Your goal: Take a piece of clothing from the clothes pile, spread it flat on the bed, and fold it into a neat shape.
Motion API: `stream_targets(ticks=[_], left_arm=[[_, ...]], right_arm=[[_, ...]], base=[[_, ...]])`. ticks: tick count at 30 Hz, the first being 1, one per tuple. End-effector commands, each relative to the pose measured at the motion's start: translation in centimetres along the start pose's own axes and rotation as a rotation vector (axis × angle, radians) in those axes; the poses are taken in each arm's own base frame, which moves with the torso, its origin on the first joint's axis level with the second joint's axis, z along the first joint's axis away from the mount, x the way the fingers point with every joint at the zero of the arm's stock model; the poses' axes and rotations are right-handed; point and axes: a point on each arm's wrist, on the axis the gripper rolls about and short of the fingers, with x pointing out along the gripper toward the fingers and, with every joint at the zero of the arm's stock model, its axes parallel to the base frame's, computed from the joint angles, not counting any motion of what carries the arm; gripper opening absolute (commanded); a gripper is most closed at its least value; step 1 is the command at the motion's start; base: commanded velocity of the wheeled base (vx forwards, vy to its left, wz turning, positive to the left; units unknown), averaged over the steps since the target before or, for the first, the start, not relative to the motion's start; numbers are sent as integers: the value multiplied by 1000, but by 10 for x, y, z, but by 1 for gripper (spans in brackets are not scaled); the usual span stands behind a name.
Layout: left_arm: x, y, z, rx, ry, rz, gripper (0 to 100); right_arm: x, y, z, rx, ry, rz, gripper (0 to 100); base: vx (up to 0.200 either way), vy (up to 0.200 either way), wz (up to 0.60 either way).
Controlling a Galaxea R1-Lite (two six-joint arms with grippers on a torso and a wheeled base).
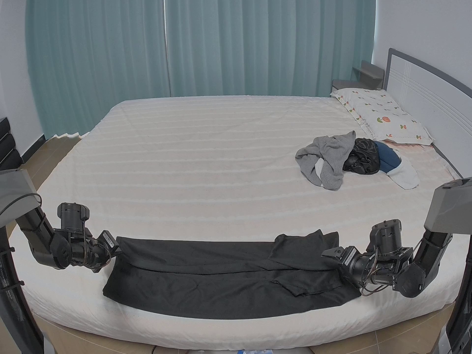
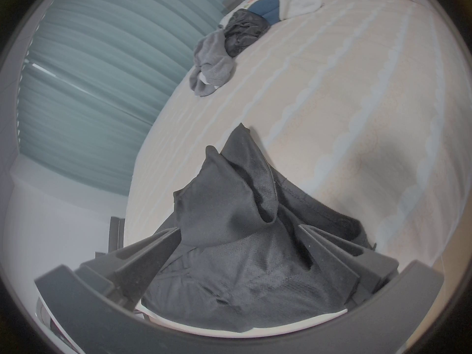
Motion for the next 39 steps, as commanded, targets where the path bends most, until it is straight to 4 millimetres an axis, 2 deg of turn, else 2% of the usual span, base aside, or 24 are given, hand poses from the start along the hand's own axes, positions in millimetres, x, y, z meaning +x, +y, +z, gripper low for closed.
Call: stream_targets(ticks=[1, 7, 10, 11, 17, 24, 29, 31, 33, 34, 35, 39], left_arm=[[-10, -8, 4, -4, -29, -31, 0], [-10, -9, 4, -5, -30, -33, 0], [-10, -9, 4, -5, -31, -34, 0], [-10, -9, 4, -5, -30, -33, 0], [-10, -9, 4, -5, -31, -34, 0], [-10, -9, 5, -3, -32, -35, 0], [-8, -17, 13, 6, -75, -40, 0], [-8, -27, 24, 9, -129, -61, 0], [-8, -31, 27, 2, -144, -73, 0], [-10, -42, 39, -53, -185, -116, 0], [-10, -45, 43, -79, -194, -134, 0], [-10, -47, 46, -123, -210, -157, 0]], right_arm=[[8, 10, 3, 17, -14, 10, 100], [13, 15, 9, 20, -32, 24, 100], [23, 13, 7, 19, -19, -4, 100], [25, 11, 7, 19, -16, -11, 0], [26, 10, 4, 14, -4, -27, 0], [17, 17, 12, 20, -34, 2, 0], [18, 29, 30, 34, -90, 52, 0], [21, 37, 45, 46, -140, 97, 0], [22, 41, 50, 49, -155, 113, 0], [23, 53, 66, 58, -202, 163, 0], [23, 57, 70, 60, -220, 185, 0], [17, 65, 78, 56, -268, 251, 0]], base=[[0, 0, 0], [0, 0, 0], [0, 0, 0], [0, 0, 0], [0, 0, 0], [0, 0, 0], [0, 0, 0], [0, 0, 0], [0, 0, 0], [0, 0, 0], [0, 0, 0], [0, 0, 0]])
